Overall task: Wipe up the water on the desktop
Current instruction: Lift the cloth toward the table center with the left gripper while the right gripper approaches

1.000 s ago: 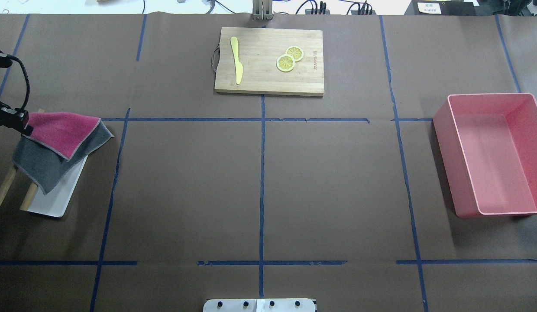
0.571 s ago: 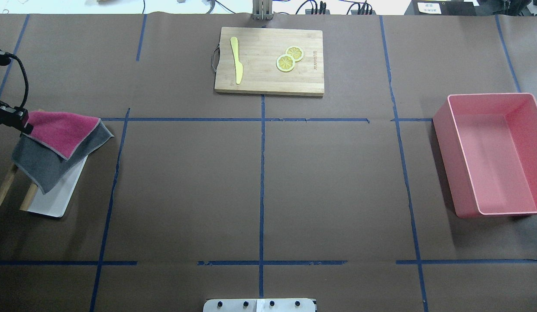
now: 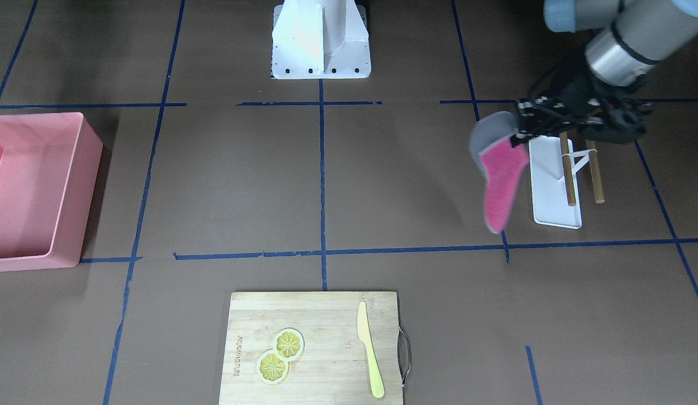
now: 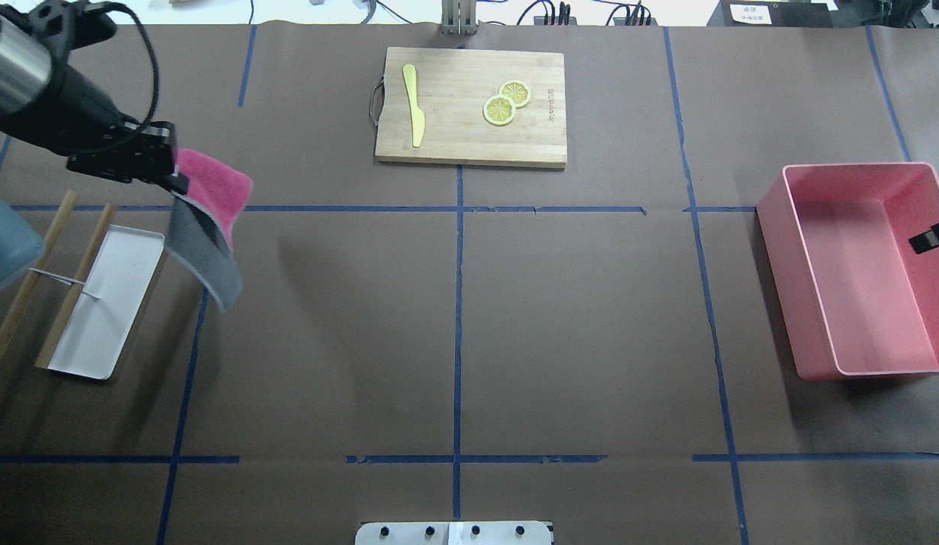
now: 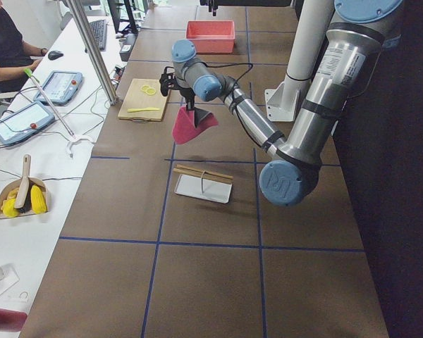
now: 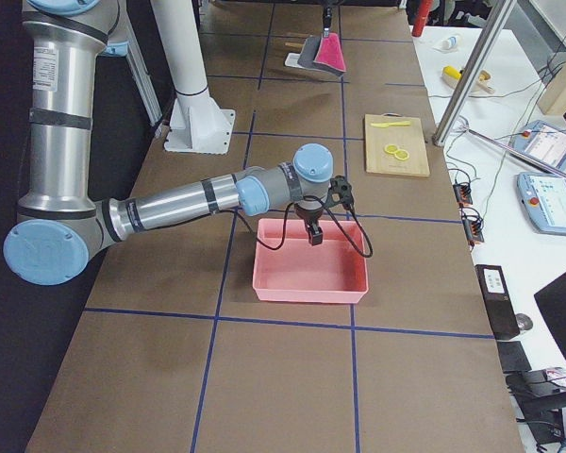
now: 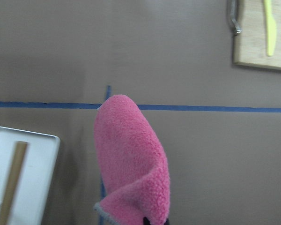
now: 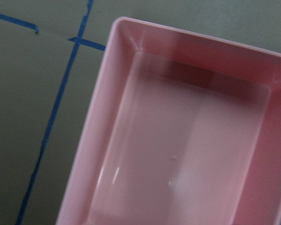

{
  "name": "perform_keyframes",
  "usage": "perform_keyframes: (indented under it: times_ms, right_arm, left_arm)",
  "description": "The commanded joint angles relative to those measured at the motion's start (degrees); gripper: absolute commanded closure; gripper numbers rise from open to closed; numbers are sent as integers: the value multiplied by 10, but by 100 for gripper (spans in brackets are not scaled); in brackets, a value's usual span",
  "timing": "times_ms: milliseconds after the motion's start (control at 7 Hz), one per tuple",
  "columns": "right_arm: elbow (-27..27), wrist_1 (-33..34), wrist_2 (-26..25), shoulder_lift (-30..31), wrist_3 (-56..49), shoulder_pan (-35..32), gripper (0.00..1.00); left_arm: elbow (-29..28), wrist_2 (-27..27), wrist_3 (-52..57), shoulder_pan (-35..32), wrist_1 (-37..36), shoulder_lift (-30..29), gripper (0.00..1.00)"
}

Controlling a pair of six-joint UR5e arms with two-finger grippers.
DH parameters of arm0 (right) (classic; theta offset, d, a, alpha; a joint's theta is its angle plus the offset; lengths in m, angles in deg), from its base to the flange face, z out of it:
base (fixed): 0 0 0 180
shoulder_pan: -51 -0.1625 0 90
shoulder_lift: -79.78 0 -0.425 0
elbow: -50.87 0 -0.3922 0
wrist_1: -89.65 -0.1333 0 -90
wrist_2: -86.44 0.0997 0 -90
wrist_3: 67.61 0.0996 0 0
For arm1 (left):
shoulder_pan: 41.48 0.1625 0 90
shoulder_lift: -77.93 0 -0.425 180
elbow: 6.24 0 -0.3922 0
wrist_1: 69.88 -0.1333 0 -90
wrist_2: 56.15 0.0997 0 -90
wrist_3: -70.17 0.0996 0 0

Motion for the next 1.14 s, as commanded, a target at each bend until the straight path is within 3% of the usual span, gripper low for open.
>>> perform_keyframes:
  times_ms: [0,143,571,857,1000]
  right_arm:
    - [-3,-125,-19,-39,168,76,0]
    - [-4,-127,-37,-96,219,115,0]
    - [-33,-127,-172,-188,311,255,0]
    - [-34,-125,-337,-242,352,378,0]
    - [-34,-123,-396,-258,352,421,0]
  left_arm:
    - [-5,42,-144,80,0,-88,100]
    - [-13,60,-186,116,1,-119,100]
    - [-40,66,-331,135,10,-186,100]
    - [-65,67,-415,137,42,-208,98]
    - [-69,86,-446,137,46,-213,98]
